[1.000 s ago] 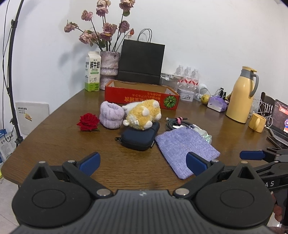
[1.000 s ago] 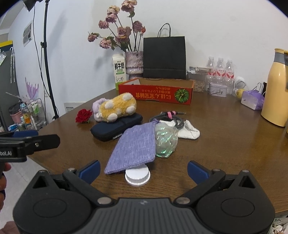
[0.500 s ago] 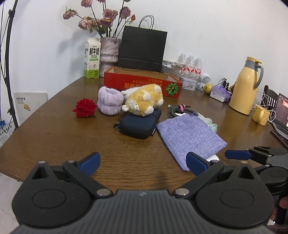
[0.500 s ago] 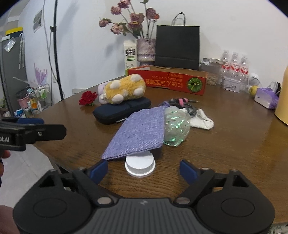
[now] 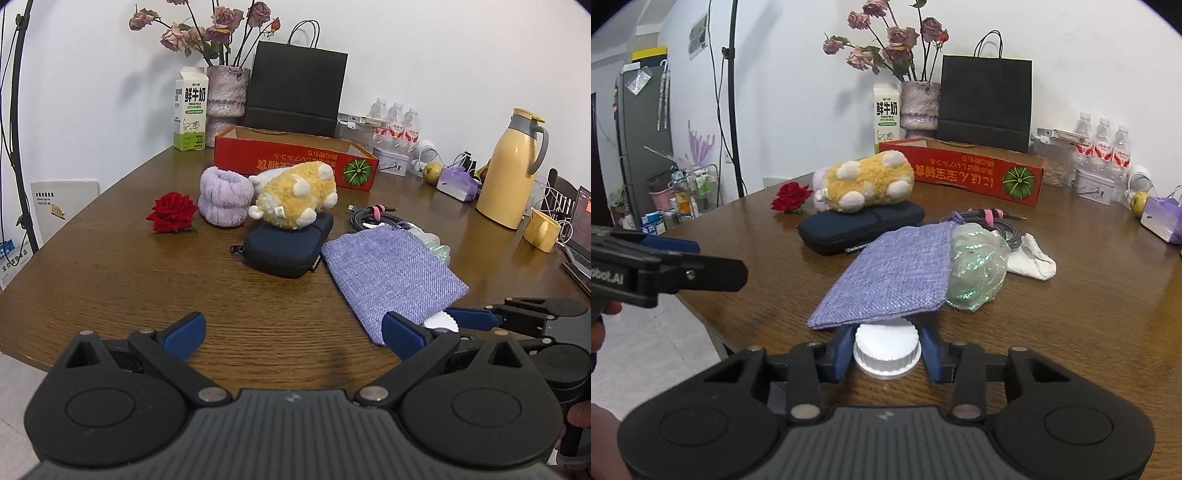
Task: Organize objects
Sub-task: 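Move the right tool to the white bottle cap and grasp it, then grasp the purple fabric pouch with the left tool while the right tool holds the cap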
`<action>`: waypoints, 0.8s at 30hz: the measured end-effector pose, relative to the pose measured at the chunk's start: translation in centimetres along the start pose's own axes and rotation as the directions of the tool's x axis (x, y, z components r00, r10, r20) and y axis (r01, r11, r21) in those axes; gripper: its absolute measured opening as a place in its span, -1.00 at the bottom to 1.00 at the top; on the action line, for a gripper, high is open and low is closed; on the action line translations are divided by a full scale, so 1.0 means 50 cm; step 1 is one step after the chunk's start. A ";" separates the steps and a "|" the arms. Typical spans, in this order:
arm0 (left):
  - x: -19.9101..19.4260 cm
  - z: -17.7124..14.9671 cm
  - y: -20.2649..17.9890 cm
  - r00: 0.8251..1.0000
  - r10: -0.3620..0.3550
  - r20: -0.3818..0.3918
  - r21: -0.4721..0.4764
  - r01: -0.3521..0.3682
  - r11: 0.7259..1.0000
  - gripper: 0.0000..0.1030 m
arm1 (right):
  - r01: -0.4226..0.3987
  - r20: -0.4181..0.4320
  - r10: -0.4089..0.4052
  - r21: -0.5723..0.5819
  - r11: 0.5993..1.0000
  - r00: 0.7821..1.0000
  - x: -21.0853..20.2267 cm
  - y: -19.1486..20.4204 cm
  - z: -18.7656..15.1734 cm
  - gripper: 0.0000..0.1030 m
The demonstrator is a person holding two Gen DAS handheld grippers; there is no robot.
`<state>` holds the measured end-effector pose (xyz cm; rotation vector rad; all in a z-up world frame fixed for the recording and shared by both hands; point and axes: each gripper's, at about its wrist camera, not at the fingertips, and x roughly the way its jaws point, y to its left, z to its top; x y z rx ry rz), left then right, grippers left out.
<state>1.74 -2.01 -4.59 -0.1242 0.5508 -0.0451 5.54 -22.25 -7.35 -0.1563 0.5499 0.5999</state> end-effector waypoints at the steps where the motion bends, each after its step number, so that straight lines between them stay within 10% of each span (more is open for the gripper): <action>1: 0.000 0.001 -0.001 1.000 0.000 0.000 0.000 0.000 1.000 1.00 | 0.001 0.002 -0.001 0.001 1.000 1.000 -0.003 -0.002 -0.001 -0.24; 24: 0.079 0.057 -0.105 0.995 -0.079 -0.055 0.007 0.079 0.997 1.00 | 0.128 0.067 -0.129 0.030 0.991 0.989 -0.062 -0.116 0.007 -0.24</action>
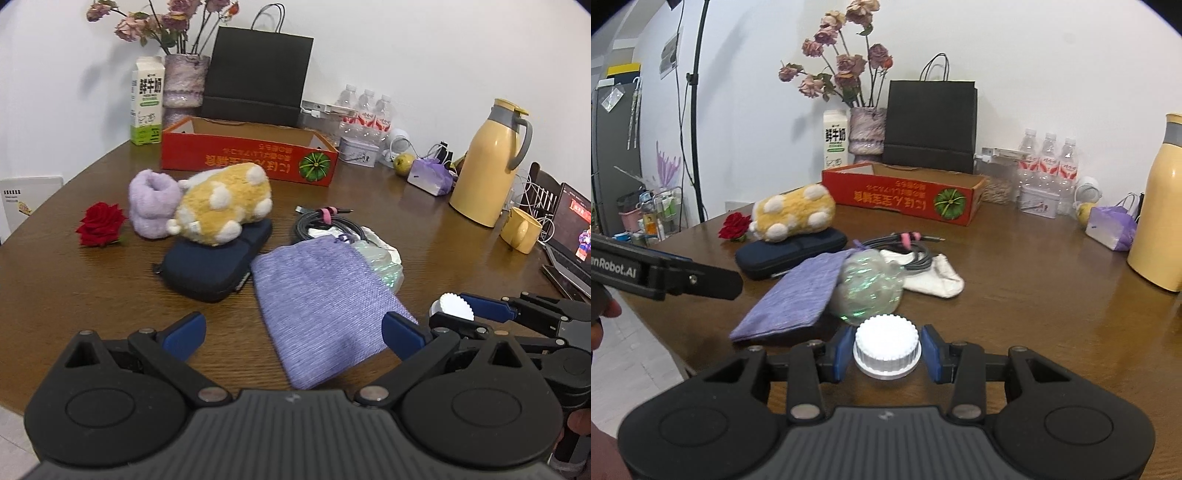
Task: Organize objects
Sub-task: 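Grasp the purple fabric pouch with the left tool while the right tool holds the cap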
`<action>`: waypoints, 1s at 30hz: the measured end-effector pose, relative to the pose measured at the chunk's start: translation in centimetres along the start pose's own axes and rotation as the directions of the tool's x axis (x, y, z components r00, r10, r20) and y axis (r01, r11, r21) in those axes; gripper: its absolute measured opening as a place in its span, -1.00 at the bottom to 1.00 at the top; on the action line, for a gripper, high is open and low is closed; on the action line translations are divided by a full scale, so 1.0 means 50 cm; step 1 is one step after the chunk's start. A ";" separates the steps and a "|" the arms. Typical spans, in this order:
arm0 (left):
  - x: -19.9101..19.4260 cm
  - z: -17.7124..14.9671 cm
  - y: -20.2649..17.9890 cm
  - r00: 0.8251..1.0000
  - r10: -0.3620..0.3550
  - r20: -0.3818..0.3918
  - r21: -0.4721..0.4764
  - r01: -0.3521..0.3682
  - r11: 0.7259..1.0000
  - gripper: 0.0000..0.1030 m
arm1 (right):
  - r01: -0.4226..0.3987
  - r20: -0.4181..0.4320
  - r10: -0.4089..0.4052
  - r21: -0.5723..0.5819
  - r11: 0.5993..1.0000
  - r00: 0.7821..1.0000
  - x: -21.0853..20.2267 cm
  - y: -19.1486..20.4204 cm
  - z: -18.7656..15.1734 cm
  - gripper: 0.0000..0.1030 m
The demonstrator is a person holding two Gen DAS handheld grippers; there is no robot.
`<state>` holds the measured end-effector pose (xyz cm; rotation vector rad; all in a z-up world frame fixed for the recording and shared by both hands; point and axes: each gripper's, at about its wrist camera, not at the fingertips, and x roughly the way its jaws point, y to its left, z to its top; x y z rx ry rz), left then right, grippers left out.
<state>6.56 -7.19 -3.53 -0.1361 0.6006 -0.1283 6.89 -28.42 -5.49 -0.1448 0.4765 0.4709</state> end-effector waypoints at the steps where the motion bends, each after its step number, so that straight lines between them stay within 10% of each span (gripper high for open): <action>1: 0.007 0.003 -0.004 1.000 -0.002 -0.006 -0.002 0.002 1.000 1.00 | 0.002 0.002 -0.002 -0.002 1.000 1.000 0.001 -0.006 0.001 -0.24; 30: 0.132 0.005 -0.068 0.973 0.198 -0.116 -0.022 -0.202 0.979 0.97 | -0.110 0.007 0.110 -0.015 0.994 0.994 0.084 -0.111 0.017 -0.24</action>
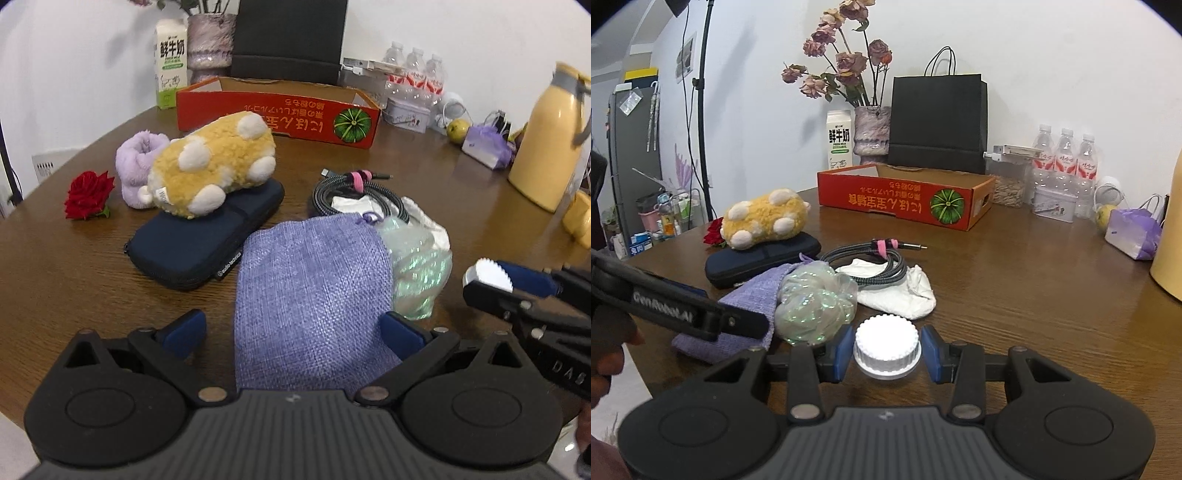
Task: Organize objects
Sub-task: 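Grasp the purple fabric pouch with the left tool while the right tool holds the cap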
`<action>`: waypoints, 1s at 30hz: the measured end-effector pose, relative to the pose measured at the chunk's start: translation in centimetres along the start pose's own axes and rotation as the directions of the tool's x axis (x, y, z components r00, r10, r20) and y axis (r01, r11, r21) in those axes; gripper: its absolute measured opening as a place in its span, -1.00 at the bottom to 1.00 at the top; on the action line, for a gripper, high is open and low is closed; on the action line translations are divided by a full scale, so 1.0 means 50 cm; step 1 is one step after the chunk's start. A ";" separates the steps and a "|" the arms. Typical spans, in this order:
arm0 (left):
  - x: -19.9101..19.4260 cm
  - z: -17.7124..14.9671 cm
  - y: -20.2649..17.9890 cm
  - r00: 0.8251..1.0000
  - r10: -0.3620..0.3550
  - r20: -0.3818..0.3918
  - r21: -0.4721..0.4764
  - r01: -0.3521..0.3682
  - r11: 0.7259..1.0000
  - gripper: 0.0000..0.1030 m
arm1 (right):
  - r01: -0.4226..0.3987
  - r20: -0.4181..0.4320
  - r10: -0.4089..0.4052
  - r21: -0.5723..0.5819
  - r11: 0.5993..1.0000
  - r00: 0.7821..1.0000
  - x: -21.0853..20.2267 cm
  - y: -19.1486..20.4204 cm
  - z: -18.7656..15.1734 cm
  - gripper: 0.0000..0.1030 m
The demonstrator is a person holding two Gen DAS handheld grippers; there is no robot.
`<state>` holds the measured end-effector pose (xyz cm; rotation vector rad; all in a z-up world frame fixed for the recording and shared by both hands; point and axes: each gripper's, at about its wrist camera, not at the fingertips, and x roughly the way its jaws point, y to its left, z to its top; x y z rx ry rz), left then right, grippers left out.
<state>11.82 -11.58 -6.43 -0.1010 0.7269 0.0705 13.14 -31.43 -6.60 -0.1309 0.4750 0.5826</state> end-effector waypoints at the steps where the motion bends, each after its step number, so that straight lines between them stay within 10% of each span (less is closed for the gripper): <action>1: -0.001 -0.003 -0.003 1.000 0.009 0.005 0.009 -0.009 1.000 0.93 | -0.003 0.000 0.003 0.001 1.000 1.000 0.000 0.001 -0.001 -0.24; 15: -0.044 -0.020 0.009 0.999 -0.022 0.048 0.031 0.020 0.999 -0.69 | 0.012 0.002 -0.012 -0.006 1.000 1.000 -0.026 0.023 -0.001 -0.24; 30: -0.118 -0.018 0.060 0.987 -0.058 0.148 0.044 0.053 0.998 -0.80 | 0.053 0.028 -0.052 -0.020 0.998 0.998 -0.066 0.094 0.028 -0.24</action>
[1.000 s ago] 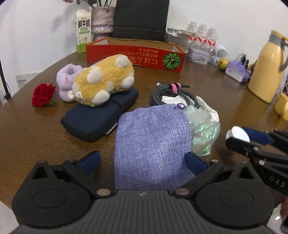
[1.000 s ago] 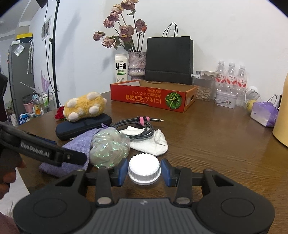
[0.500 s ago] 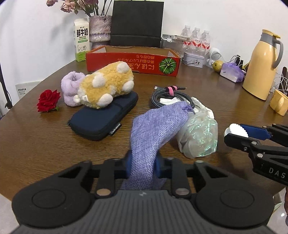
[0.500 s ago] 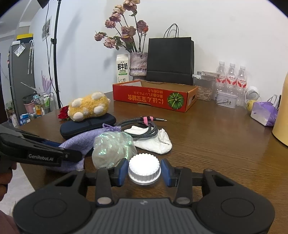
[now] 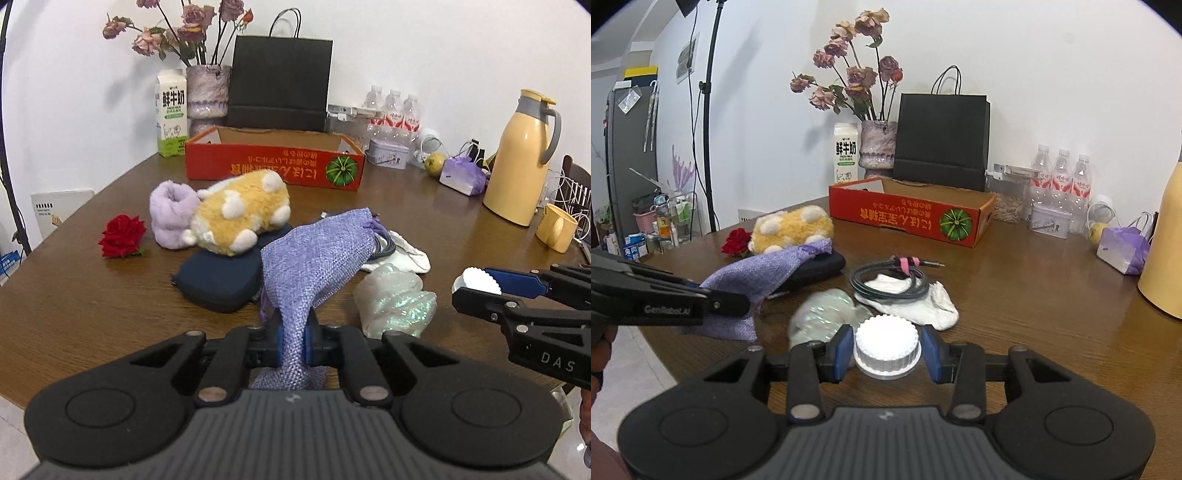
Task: Organize objects
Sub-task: 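Grasp the purple fabric pouch with the left tool while the right tool holds the cap, then carry the pouch and cap with both tools over the cardboard box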
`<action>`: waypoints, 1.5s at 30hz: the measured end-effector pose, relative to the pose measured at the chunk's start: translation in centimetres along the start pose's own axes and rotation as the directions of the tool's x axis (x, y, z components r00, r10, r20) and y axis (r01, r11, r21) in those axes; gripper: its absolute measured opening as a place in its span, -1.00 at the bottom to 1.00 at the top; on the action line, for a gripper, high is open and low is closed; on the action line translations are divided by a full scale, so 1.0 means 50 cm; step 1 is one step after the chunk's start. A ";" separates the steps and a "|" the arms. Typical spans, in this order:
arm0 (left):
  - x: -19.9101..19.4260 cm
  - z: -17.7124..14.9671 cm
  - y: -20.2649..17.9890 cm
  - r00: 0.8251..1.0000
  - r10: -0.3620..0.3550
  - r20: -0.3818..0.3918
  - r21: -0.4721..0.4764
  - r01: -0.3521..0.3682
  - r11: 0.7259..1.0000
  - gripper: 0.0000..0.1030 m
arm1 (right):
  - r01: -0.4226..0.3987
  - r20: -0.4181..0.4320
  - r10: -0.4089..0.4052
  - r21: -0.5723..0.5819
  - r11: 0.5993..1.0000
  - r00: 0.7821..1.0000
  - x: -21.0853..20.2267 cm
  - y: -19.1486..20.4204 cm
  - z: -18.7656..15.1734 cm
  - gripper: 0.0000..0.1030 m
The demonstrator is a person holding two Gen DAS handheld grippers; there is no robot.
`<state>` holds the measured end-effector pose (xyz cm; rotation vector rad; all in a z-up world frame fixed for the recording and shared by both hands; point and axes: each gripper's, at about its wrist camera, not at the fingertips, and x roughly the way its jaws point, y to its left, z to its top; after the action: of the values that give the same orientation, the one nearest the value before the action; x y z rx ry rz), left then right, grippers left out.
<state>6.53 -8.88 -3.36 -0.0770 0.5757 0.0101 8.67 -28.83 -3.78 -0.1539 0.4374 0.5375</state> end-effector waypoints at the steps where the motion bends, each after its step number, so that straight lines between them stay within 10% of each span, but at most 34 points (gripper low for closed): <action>1: -0.004 0.001 0.005 1.000 -0.001 0.006 0.002 0.001 1.000 -0.80 | 0.002 0.002 -0.002 0.000 1.000 1.000 -0.002 0.005 0.002 -0.24; 20: -0.068 0.058 0.106 0.995 -0.036 0.088 0.084 0.029 0.996 -0.80 | 0.000 0.034 0.000 -0.023 1.000 0.999 0.020 0.135 0.077 -0.24; 45: 0.047 0.205 0.159 0.995 -0.062 0.077 0.067 0.057 0.996 -0.79 | 0.019 0.065 -0.018 -0.009 1.000 0.998 0.150 0.121 0.210 -0.24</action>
<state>13.81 -0.21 3.36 -0.0309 0.4937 -0.0629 15.06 -17.57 2.18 -0.1489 0.3697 0.5248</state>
